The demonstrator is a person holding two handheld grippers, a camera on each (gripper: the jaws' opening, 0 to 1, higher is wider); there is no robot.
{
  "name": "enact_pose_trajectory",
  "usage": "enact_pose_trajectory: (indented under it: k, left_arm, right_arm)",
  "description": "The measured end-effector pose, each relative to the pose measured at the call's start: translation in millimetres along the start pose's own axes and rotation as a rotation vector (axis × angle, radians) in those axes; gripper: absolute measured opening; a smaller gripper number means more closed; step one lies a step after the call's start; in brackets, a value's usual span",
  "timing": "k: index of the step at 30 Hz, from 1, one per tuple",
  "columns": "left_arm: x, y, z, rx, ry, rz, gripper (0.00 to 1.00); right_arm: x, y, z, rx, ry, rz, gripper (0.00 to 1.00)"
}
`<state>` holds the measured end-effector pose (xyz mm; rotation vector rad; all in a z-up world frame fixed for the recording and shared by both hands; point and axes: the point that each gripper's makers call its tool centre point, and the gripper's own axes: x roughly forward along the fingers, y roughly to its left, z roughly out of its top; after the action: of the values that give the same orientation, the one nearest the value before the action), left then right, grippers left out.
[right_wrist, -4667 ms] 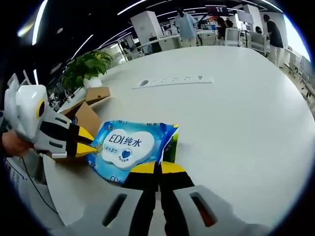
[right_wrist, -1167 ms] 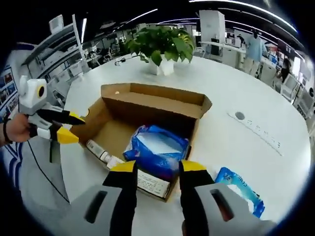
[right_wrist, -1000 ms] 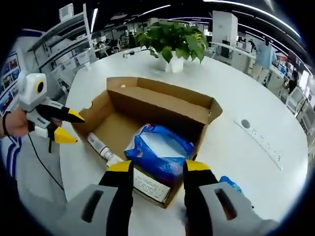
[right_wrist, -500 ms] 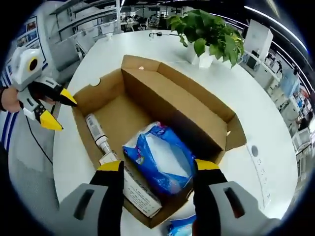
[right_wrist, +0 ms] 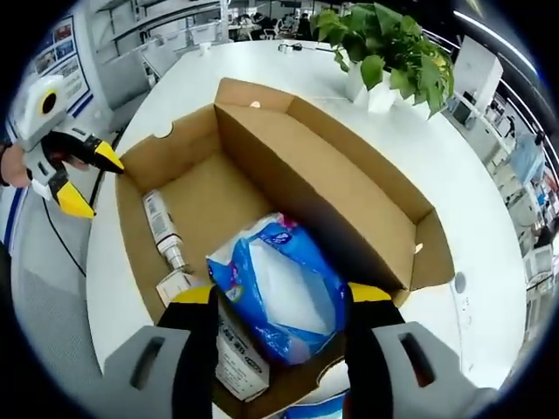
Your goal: Operate the shoe box by opening the lid, removing the specified soft item, and placing it in the target area until the item is outside and the box remains undamaged.
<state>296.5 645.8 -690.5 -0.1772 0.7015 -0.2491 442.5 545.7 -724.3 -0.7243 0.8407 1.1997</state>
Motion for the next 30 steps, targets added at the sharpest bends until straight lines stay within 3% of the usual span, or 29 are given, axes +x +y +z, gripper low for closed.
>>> enact_pose_trajectory:
  k: [7, 13, 20, 22, 25, 30]
  left_arm:
    - [1, -0.5, 4.2, 0.004, 0.004, -0.001, 0.38]
    - [-2, -7.4, 19.1, 0.020, -0.022, -0.007, 0.39]
    - [6, -14.3, 28.7, 0.036, -0.029, -0.020, 0.39]
    - [8, -16.4, 30.2, 0.038, -0.029, -0.026, 0.39]
    - [11, -17.7, 32.5, 0.040, -0.032, -0.030, 0.39]
    - [10, -16.4, 32.9, 0.037, -0.030, -0.027, 0.39]
  right_arm:
    - [20, -6, -6.4, -0.018, 0.036, 0.038, 0.57]
    - [31, -13, -7.0, -0.046, 0.034, 0.069, 0.60]
    - [41, -18, -11.9, -0.133, 0.082, 0.051, 0.57]
    - [43, -19, -9.1, -0.217, 0.087, 0.044, 0.57]
    - [48, -16, -15.4, -0.266, 0.139, 0.062, 0.55]
    - [59, -11, -16.6, -0.254, 0.148, 0.087, 0.56]
